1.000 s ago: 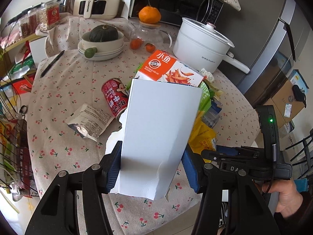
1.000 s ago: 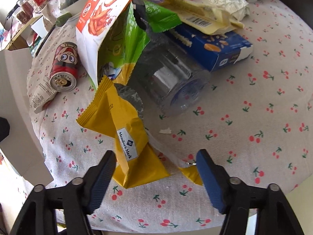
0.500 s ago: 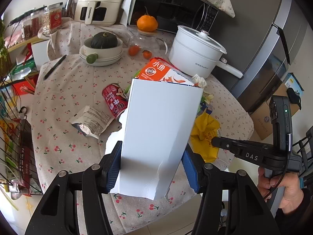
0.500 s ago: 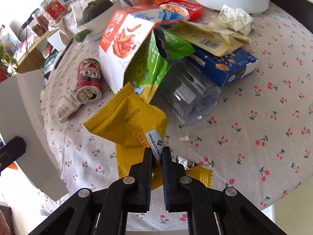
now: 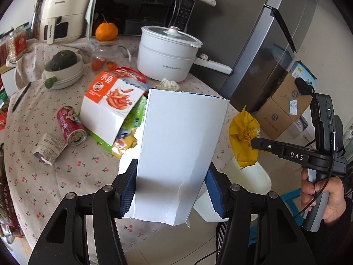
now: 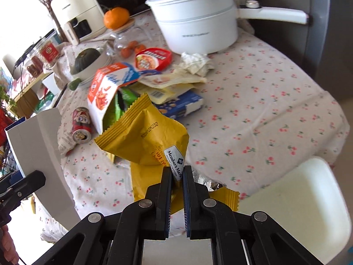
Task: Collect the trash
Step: 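Carry the yellow wrapper and white bag to the white bin and release both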
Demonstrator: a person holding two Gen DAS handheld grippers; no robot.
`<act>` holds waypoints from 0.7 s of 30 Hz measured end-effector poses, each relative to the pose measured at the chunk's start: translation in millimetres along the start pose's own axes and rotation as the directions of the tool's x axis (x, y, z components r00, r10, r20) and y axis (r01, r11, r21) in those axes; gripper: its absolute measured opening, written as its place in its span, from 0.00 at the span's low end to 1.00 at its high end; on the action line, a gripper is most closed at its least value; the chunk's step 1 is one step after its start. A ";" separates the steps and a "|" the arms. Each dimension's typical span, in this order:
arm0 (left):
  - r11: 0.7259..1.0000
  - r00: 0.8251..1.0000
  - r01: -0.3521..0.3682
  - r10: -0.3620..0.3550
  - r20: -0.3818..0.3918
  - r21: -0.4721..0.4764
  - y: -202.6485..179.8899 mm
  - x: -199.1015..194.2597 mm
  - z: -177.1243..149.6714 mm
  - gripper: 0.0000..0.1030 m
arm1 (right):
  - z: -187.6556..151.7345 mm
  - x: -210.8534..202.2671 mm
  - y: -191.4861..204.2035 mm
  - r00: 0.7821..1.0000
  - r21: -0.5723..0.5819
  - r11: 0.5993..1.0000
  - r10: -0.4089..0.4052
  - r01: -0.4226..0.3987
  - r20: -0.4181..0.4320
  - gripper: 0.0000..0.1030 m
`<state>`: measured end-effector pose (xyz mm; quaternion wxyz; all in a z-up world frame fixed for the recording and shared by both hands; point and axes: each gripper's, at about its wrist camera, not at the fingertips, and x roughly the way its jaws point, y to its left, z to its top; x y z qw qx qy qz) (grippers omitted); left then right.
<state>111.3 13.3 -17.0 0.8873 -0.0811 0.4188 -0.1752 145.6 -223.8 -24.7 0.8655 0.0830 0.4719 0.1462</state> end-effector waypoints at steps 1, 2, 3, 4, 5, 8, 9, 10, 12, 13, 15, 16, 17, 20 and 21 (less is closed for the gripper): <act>1.000 1.000 0.019 -0.019 -0.005 0.016 -12.0 4.9 0.1 0.58 | -2.4 -5.8 -11.1 1.000 0.012 1.000 -0.017 0.017 0.006 0.08; 0.999 0.999 0.039 -0.038 -0.012 0.033 -24.3 10.2 -0.1 0.58 | -4.3 -11.5 -21.3 0.999 0.023 0.999 -0.034 0.034 0.010 0.08; 0.997 0.998 0.058 -0.058 -0.018 0.049 -37.5 16.2 -1.0 0.58 | -6.4 -17.5 -30.9 0.999 0.031 0.998 -0.051 0.050 0.013 0.08; 0.995 0.997 0.076 -0.075 -0.026 0.064 -49.5 22.2 -1.8 0.59 | -9.8 -22.7 -41.9 0.997 0.042 0.997 -0.070 0.069 0.015 0.08; 0.992 0.995 0.096 -0.094 -0.035 0.077 -62.6 28.7 -3.0 0.59 | -13.2 -27.8 -52.6 0.996 0.054 0.995 -0.087 0.086 0.017 0.08; 0.982 0.986 0.160 -0.153 -0.065 0.105 -98.8 49.3 -8.1 0.59 | -25.1 -42.1 -88.6 0.991 0.106 0.985 -0.136 0.134 0.012 0.08; 0.977 0.983 0.178 -0.170 -0.075 0.117 -110.9 57.0 -9.7 0.59 | -28.9 -46.2 -101.0 0.989 0.125 0.981 -0.151 0.149 0.008 0.08; 0.972 0.980 0.193 -0.183 -0.084 0.131 -122.9 64.7 -11.6 0.59 | -33.2 -49.6 -113.3 0.986 0.144 0.976 -0.168 0.166 0.003 0.08; 0.963 0.974 0.215 -0.200 -0.102 0.163 -143.9 80.5 -15.9 0.59 | -41.6 -55.1 -136.1 0.980 0.178 0.964 -0.198 0.196 -0.011 0.08; 0.958 0.972 0.225 -0.208 -0.111 0.175 -153.0 87.9 -18.1 0.59 | -46.5 -57.4 -145.2 0.978 0.192 0.959 -0.209 0.208 -0.018 0.08; 0.952 0.966 0.242 -0.219 -0.135 0.189 -167.5 104.9 -23.1 0.59 | -55.3 -61.6 -165.4 0.971 0.218 0.946 -0.236 0.238 -0.035 0.08; 0.949 0.963 0.250 -0.224 -0.150 0.191 -172.9 113.9 -25.8 0.59 | -59.1 -62.9 -174.4 0.967 0.229 0.940 -0.249 0.253 -0.047 0.08; 0.948 0.960 0.255 -0.225 -0.165 0.192 -177.8 123.2 -28.7 0.59 | -62.9 -63.8 -182.0 0.965 0.238 0.935 -0.256 0.263 -0.057 0.08; 0.945 0.956 0.257 -0.217 -0.200 0.201 -190.4 148.9 -38.0 0.59 | -70.9 -64.1 -203.0 0.958 0.257 0.923 -0.274 0.286 -0.083 0.08; 0.945 0.954 0.256 -0.213 -0.211 0.204 -193.1 157.1 -40.6 0.59 | -72.8 -63.6 -207.7 0.957 0.259 0.921 -0.277 0.291 -0.090 0.08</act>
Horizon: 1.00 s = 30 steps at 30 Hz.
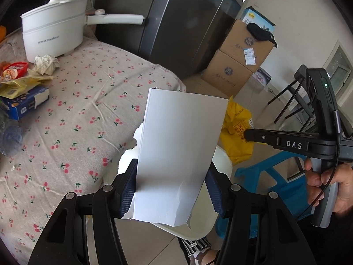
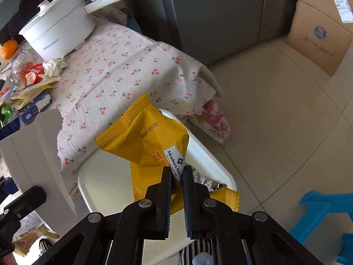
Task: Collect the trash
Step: 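Carry the yellow wrapper and white bag to the white bin and release both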
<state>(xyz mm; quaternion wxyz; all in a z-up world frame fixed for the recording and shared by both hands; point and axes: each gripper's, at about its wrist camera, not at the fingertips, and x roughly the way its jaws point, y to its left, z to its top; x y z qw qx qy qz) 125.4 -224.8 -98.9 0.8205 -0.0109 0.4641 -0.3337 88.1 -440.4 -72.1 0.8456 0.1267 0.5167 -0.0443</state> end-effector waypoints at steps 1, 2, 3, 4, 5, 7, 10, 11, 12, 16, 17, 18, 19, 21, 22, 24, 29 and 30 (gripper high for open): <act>1.000 1.000 -0.002 0.002 -0.010 0.001 -1.0 7.9 -1.4 0.59 | -0.4 2.3 -4.1 1.000 0.001 1.000 -0.006 0.006 -0.009 0.08; 1.000 1.000 -0.002 0.002 -0.020 0.003 -1.8 15.4 -2.9 0.59 | -1.0 4.2 -7.5 1.000 0.004 1.000 -0.010 0.010 -0.016 0.08; 1.000 0.999 -0.002 0.002 -0.032 0.005 -2.3 23.2 -4.4 0.59 | -2.4 5.4 -11.1 1.000 0.006 1.000 -0.014 0.014 -0.023 0.08; 1.000 0.999 0.000 0.000 -0.040 0.009 -3.8 29.4 -5.5 0.59 | -2.9 6.8 -13.7 0.999 0.009 1.000 -0.016 0.017 -0.029 0.08; 1.000 0.999 0.002 -0.001 -0.047 0.013 -5.2 35.0 -7.4 0.59 | -3.6 7.9 -16.2 0.999 0.012 1.000 -0.019 0.019 -0.035 0.08; 1.000 0.998 0.010 -0.008 -0.059 0.022 -7.2 45.9 -8.7 0.59 | -3.6 10.3 -20.2 0.999 0.018 1.000 -0.024 0.024 -0.042 0.08; 0.999 0.998 0.013 -0.011 -0.068 0.031 -9.6 54.4 -12.5 0.61 | -3.3 12.2 -22.8 0.998 0.020 0.999 -0.030 0.031 -0.047 0.09; 0.999 0.997 0.013 -0.011 -0.075 0.032 -8.3 57.5 -12.6 0.63 | -3.5 12.5 -23.6 0.998 0.021 0.999 -0.032 0.033 -0.050 0.09; 0.999 0.996 0.019 -0.016 -0.085 0.030 -8.4 58.4 -12.2 0.64 | -3.6 13.1 -24.3 0.998 0.021 0.999 -0.032 0.034 -0.052 0.09; 0.999 0.997 -0.024 0.027 -0.075 0.037 -8.8 52.0 -10.3 0.79 | -2.8 15.9 -23.1 0.997 0.016 0.999 -0.039 0.040 -0.060 0.10; 0.998 0.997 -0.037 0.040 -0.069 0.042 -8.7 48.6 -9.8 0.82 | -2.7 16.3 -22.5 0.997 0.014 0.999 -0.040 0.041 -0.062 0.10; 0.998 0.997 -0.049 0.052 -0.064 0.047 -8.2 43.8 -9.8 0.83 | -2.6 16.9 -21.6 0.997 0.012 0.999 -0.042 0.043 -0.064 0.10; 0.997 0.996 -0.062 0.065 -0.060 0.052 -7.5 40.0 -9.3 0.85 | -2.6 17.2 -20.3 0.997 0.008 0.999 -0.044 0.044 -0.066 0.10; 0.994 0.994 -0.092 0.095 -0.053 0.063 -4.2 30.0 -10.0 0.87 | -3.1 18.5 -16.7 0.996 0.000 0.999 -0.047 0.047 -0.071 0.11; 0.992 0.993 -0.107 0.110 -0.050 0.066 -2.2 25.1 -10.1 0.89 | -3.4 19.4 -14.3 0.996 -0.005 0.999 -0.048 0.048 -0.074 0.11; 0.989 0.990 -0.131 0.134 -0.049 0.064 4.4 13.5 -12.1 0.93 | -3.2 22.7 -9.0 0.995 -0.017 0.999 -0.052 0.051 -0.083 0.11; 0.983 0.983 -0.178 0.180 -0.032 0.039 25.9 -16.6 -15.8 0.95 | -4.4 44.3 8.4 0.988 -0.063 0.995 -0.081 0.073 -0.133 0.12; 0.981 0.981 -0.189 0.190 -0.027 0.036 30.2 -22.5 -16.9 0.95 | -5.0 48.8 11.6 0.986 -0.072 0.994 -0.089 0.079 -0.143 0.12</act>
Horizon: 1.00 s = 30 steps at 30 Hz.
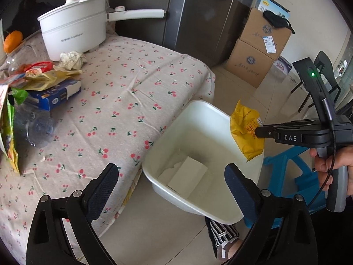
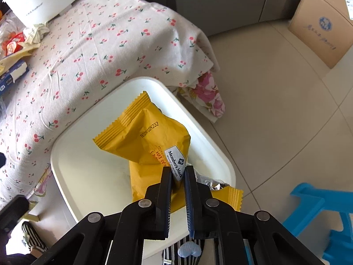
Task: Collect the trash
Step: 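Carry the yellow wrapper and white bag to the white bin and release both, then grasp the orange-and-white snack bag with the left tool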
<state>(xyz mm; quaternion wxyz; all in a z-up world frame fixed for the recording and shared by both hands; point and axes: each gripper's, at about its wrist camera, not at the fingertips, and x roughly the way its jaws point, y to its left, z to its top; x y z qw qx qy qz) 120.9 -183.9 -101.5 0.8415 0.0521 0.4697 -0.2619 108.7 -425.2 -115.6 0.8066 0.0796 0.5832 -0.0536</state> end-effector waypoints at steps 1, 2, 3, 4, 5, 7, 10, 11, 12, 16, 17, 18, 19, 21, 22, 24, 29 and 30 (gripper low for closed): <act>1.000 1.000 -0.010 0.010 0.005 -0.003 5.0 -4.9 -1.1 0.96 | 0.8 4.4 3.6 1.000 -0.006 1.000 -0.007 0.007 -0.011 0.12; 1.000 1.000 -0.020 0.020 0.011 -0.007 9.8 -9.9 -2.7 0.96 | 1.5 8.2 6.3 1.000 -0.009 1.000 -0.012 0.012 -0.020 0.12; 1.000 0.999 -0.028 0.029 0.016 -0.011 14.5 -14.4 -4.0 0.96 | 2.4 11.5 8.8 0.999 -0.010 1.000 -0.016 0.016 -0.029 0.12; 0.999 0.999 -0.037 0.038 0.021 -0.015 19.4 -18.9 -5.1 0.97 | 3.5 14.3 11.0 0.999 -0.010 1.000 -0.017 0.016 -0.038 0.16; 0.999 0.999 -0.046 0.047 0.025 -0.021 24.2 -23.2 -6.8 0.97 | 4.6 16.7 13.3 0.999 -0.011 1.000 -0.012 0.012 -0.044 0.28; 0.997 0.997 -0.063 0.064 0.034 -0.036 33.8 -31.8 -8.7 0.98 | 7.6 17.9 18.1 0.999 -0.007 1.000 -0.007 0.007 -0.046 0.53; 0.995 0.995 -0.082 0.085 0.045 -0.062 48.7 -43.4 -12.1 0.99 | 12.5 11.6 26.4 1.000 0.001 1.000 0.002 -0.002 -0.019 0.68; 0.994 0.995 -0.088 0.092 0.049 -0.071 53.4 -47.8 -13.5 0.99 | 14.2 9.1 30.0 1.000 0.001 1.000 0.007 -0.007 -0.013 0.70; 0.992 0.994 -0.094 0.099 0.053 -0.079 57.5 -52.1 -15.5 0.99 | 15.7 6.9 34.1 1.000 0.002 1.000 0.011 -0.011 -0.008 0.71; 0.987 0.989 -0.123 0.130 0.065 -0.105 74.2 -66.0 -18.2 0.99 | 20.4 -2.2 53.0 0.999 -0.002 0.999 0.034 -0.034 0.011 0.73; 0.985 0.987 -0.134 0.142 0.069 -0.111 79.0 -69.5 -18.5 0.99 | 21.6 -4.9 59.6 0.999 -0.008 0.999 0.039 -0.039 0.017 0.74; 0.982 0.985 -0.145 0.155 0.073 -0.119 84.1 -73.1 -19.4 0.99 | 22.6 -7.4 65.6 0.999 -0.015 0.999 0.044 -0.044 0.023 0.74; 0.979 0.983 -0.156 0.167 0.078 -0.129 90.0 -77.3 -19.4 0.99 | 23.7 -9.5 71.8 0.998 -0.023 0.999 0.047 -0.046 0.031 0.74; 0.971 0.976 -0.187 0.202 0.086 -0.152 104.5 -85.5 -19.2 0.99 | 25.0 -14.4 85.1 0.998 -0.043 0.998 0.049 -0.046 0.048 0.75; 0.964 0.970 -0.210 0.226 0.089 -0.161 112.4 -89.7 -18.6 0.99 | 26.5 -16.5 91.5 0.997 -0.054 0.997 0.049 -0.046 0.057 0.75; 0.949 0.957 -0.260 0.278 0.085 -0.176 129.8 -95.5 -16.3 0.99 | 28.6 -20.3 103.1 0.996 -0.074 0.996 0.054 -0.048 0.074 0.76; 0.905 0.911 -0.380 0.402 0.094 -0.193 173.5 -103.8 -6.2 0.99 | 34.2 -32.5 134.6 0.990 -0.132 0.990 0.056 -0.039 0.126 0.76; 0.896 0.902 -0.397 0.421 0.096 -0.201 181.6 -103.3 -4.0 0.99 | 35.1 -35.1 139.9 0.989 -0.143 0.989 0.056 -0.036 0.137 0.77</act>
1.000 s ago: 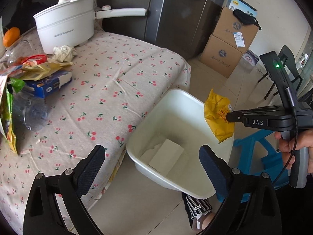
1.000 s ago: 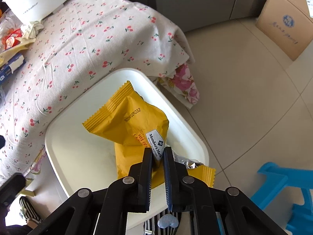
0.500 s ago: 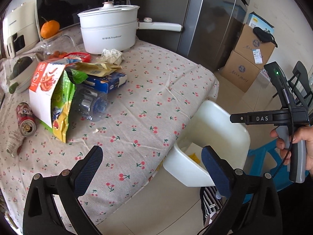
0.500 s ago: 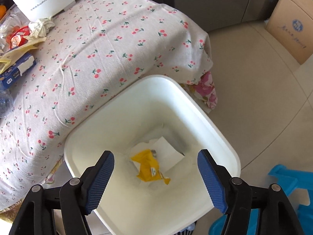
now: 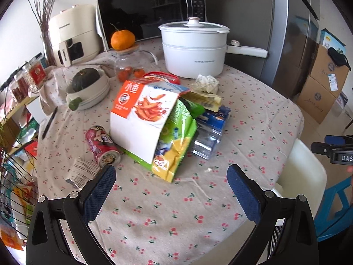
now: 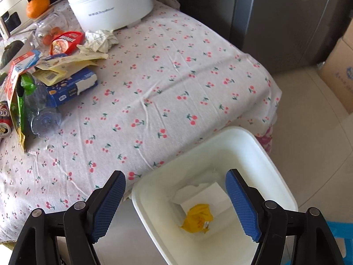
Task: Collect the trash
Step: 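Grasp the orange-and-white snack bag with the left tool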
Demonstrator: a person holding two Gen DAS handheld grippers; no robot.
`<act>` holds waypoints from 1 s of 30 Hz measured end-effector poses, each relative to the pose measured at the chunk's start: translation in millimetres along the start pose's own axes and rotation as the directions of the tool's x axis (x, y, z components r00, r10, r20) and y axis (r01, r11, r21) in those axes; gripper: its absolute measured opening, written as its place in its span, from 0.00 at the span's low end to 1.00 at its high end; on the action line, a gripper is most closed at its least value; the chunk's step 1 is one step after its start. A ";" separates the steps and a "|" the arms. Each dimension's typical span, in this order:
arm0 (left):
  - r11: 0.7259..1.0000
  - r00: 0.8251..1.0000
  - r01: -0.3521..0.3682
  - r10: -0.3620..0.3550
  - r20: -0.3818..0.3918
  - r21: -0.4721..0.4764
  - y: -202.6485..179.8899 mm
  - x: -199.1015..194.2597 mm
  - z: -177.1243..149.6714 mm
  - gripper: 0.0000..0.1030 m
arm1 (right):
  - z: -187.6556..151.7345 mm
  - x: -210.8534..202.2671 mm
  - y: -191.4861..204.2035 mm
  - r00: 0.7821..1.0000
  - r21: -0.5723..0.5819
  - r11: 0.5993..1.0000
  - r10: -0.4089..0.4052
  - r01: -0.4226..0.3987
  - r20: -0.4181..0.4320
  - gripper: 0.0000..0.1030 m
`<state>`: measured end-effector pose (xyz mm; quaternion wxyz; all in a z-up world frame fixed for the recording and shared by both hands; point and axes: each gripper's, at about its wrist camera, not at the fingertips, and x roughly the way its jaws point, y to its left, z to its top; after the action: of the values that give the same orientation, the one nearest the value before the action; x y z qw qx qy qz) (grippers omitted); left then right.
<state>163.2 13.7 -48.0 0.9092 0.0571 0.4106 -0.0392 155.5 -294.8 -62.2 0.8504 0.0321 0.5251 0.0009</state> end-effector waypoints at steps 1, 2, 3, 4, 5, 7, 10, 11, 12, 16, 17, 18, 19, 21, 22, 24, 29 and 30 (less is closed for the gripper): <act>1.000 1.000 -0.015 0.015 0.003 -0.005 5.5 5.4 3.0 0.99 | 2.1 -1.8 5.1 1.000 -0.009 1.000 0.000 0.000 0.011 0.77; 1.000 1.000 -0.029 0.029 0.003 -0.006 10.9 11.6 5.6 0.99 | 4.2 -3.5 9.9 1.000 -0.017 1.000 0.001 -0.001 0.021 0.78; 0.999 0.999 -0.044 0.044 0.003 -0.003 14.8 18.3 7.9 0.99 | 6.5 -4.5 14.6 1.000 -0.025 1.000 0.002 -0.001 0.031 0.79; 0.998 0.998 -0.058 0.058 0.005 0.002 17.6 25.6 10.3 0.99 | 8.7 -5.2 19.3 0.999 -0.031 1.000 0.002 -0.001 0.040 0.79; 0.997 0.997 -0.077 0.077 0.008 0.008 19.5 32.8 11.9 0.98 | 10.4 -6.0 23.5 0.999 -0.037 0.999 0.002 -0.001 0.046 0.80; 0.995 0.995 -0.102 0.102 0.011 0.010 21.8 47.1 16.1 0.97 | 14.9 -4.2 31.3 0.999 -0.046 0.999 0.007 -0.005 0.051 0.80; 0.991 0.991 -0.133 0.132 0.014 0.015 21.0 68.2 22.1 0.94 | 20.5 -0.5 40.9 0.999 -0.055 0.998 0.026 -0.023 0.045 0.80; 0.989 0.989 -0.147 0.146 0.016 0.023 19.2 75.0 23.4 0.92 | 22.3 0.5 43.8 0.999 -0.059 0.998 0.032 -0.029 0.044 0.80; 0.986 0.987 -0.161 0.161 0.019 0.031 17.1 81.6 24.9 0.91 | 23.5 1.0 46.3 0.998 -0.064 0.997 0.036 -0.034 0.043 0.80; 0.975 0.974 -0.224 0.223 0.028 0.013 14.7 100.9 29.4 0.81 | 26.7 1.5 52.5 0.998 -0.080 0.996 0.047 -0.043 0.043 0.80; 0.971 0.971 -0.237 0.237 0.030 0.002 15.3 104.2 30.4 0.76 | 27.2 2.4 53.3 0.998 -0.082 0.996 0.049 -0.045 0.041 0.80; 0.968 0.968 -0.249 0.249 0.030 -0.008 16.2 106.9 30.7 0.73 | 27.4 3.3 53.4 0.998 -0.085 0.995 0.050 -0.047 0.038 0.80; 0.967 0.967 -0.254 0.254 0.028 -0.017 17.3 109.3 31.1 0.66 | 27.2 4.4 53.6 0.998 -0.087 0.995 0.050 -0.047 0.034 0.80; 0.968 0.968 -0.248 0.249 0.019 -0.032 20.6 111.2 30.9 0.47 | 27.1 7.2 54.3 0.999 -0.094 0.995 0.044 -0.041 0.028 0.80; 0.969 0.970 -0.243 0.244 0.014 -0.041 22.9 110.7 31.3 0.34 | 26.5 8.3 54.3 0.999 -0.099 0.994 0.040 -0.037 0.025 0.80; 0.969 0.971 -0.237 0.239 0.016 -0.071 29.3 105.0 32.0 0.29 | 25.6 10.9 54.0 0.999 -0.107 0.994 0.031 -0.029 0.019 0.80; 0.965 0.978 -0.186 0.200 0.056 -0.187 56.4 70.8 36.2 0.10 | 25.7 11.4 53.5 1.000 -0.105 0.994 0.023 -0.021 0.022 0.80; 0.962 0.980 -0.169 0.187 0.063 -0.213 62.9 62.5 36.6 0.08 | 26.1 10.6 54.3 0.999 -0.101 0.995 0.027 -0.024 0.024 0.80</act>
<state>239.1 69.5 -66.4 0.9262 -0.0026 0.3677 0.0832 185.3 -241.6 -57.0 0.8576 -0.0040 0.5130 0.0378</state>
